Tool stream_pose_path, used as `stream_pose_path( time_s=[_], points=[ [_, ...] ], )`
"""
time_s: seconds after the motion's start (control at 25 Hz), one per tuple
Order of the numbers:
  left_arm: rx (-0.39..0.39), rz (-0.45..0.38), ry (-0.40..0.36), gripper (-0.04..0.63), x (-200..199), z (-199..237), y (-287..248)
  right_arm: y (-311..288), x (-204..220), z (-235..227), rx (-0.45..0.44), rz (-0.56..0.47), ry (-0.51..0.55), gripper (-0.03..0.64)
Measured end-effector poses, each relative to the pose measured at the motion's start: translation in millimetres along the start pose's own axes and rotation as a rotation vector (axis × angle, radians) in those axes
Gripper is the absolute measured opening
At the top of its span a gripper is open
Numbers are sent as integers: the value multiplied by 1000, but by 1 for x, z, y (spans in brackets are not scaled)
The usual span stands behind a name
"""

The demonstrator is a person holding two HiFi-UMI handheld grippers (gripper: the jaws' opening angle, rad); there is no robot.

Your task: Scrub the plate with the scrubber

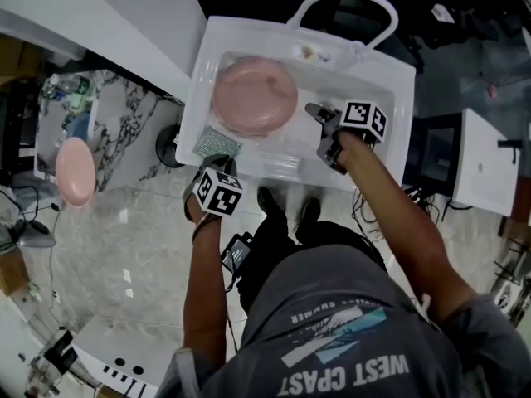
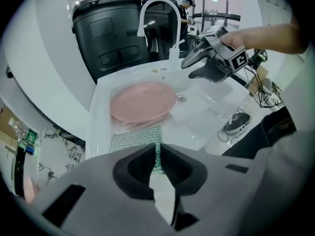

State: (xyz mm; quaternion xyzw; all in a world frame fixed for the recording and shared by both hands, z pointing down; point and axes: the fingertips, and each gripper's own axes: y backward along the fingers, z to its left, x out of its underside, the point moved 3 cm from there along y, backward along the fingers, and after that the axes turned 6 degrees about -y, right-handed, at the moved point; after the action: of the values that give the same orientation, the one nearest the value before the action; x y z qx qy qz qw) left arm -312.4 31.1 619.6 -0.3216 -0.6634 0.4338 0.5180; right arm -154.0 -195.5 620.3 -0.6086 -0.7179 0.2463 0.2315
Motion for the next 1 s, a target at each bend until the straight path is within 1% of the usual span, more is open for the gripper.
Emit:
stream_pose_path(
  time_s=[0.28, 0.36, 0.44, 0.52, 0.6, 0.68, 0.8, 0.92, 1.0],
  points=[
    [-39, 9, -19, 59, -5, -3, 4, 71, -1, -17, -75, -44, -40, 224],
    [-58, -6, -35, 97, -9, -3, 10, 88, 0, -19, -103, -53, -39, 221],
    [-87, -15, -80, 167, -14, -2, 18, 104, 2, -19, -131, -62, -37, 217],
    [-109, -8, -121, 169, -19, -1, 29, 123, 4, -18, -148, -69, -46, 212],
    [-138, -20, -140, 144, -26, -1, 47, 144, 5, -15, -168, -79, -52, 207],
    [-181, -58, -147, 101, -38, -1, 71, 164, 3, -7, -210, -91, -25, 196],
    [-237, -149, -127, 43, -60, -13, 121, 200, 3, 13, -292, -106, 67, 156],
    [-275, -283, -92, 19, -84, -29, 176, 236, 7, 42, -380, -123, 175, 80],
    [-282, -387, -66, 8, -98, -41, 211, 260, 12, 68, -468, -134, 291, 52]
  ],
)
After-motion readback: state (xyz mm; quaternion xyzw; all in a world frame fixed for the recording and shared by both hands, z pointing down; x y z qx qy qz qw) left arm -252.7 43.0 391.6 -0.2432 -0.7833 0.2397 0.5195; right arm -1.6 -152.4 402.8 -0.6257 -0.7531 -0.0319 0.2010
